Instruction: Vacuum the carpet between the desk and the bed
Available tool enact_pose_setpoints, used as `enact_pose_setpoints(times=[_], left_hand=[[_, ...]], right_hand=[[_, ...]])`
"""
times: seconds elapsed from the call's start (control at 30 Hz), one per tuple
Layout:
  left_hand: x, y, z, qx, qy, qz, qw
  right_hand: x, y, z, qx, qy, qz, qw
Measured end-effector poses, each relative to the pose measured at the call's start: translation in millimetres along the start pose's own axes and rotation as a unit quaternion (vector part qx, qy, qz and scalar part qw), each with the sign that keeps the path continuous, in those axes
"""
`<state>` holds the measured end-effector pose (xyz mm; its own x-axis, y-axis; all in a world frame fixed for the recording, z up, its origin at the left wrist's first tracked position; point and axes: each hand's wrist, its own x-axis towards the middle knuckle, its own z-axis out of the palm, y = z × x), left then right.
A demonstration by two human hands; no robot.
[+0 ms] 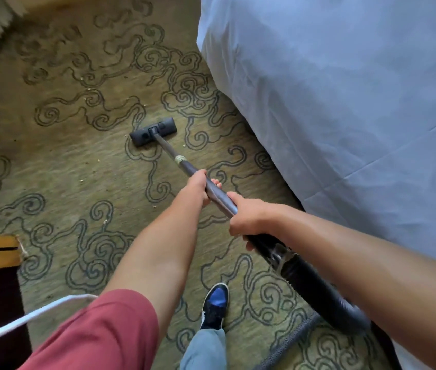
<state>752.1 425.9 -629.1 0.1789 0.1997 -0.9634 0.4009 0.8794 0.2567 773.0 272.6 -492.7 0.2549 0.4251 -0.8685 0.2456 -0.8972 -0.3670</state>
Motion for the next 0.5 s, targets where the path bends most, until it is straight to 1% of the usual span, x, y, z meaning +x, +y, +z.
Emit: enact_pose_setpoints(times=[0.13, 0.27, 0.33, 0.5], left_hand=[[-29.4, -32.1, 27.8, -0.010, -0.009, -0.004, 1.000], [-56.7, -76.8, 45.7, -0.023, -0.019, -0.015, 0.999], [-68.9, -95.2, 52.5, -0.032, -0.022, -0.006, 0.999], [-107.7, -151.5, 68.2, -0.031, -0.036, -0.011, 0.999]], right_hand=[[-32.1, 29.9, -8.8, -0.043, 0.011, 0.002, 0.999], [-74.3, 60.0, -3.8, -0.027, 0.003, 0.021, 0.999], [-94.6, 71.6, -1.8, -0.034, -0.004, 0.026, 0.999], [-152.2, 105.6, 7.1, -0.088, -0.016, 0.031, 0.996]])
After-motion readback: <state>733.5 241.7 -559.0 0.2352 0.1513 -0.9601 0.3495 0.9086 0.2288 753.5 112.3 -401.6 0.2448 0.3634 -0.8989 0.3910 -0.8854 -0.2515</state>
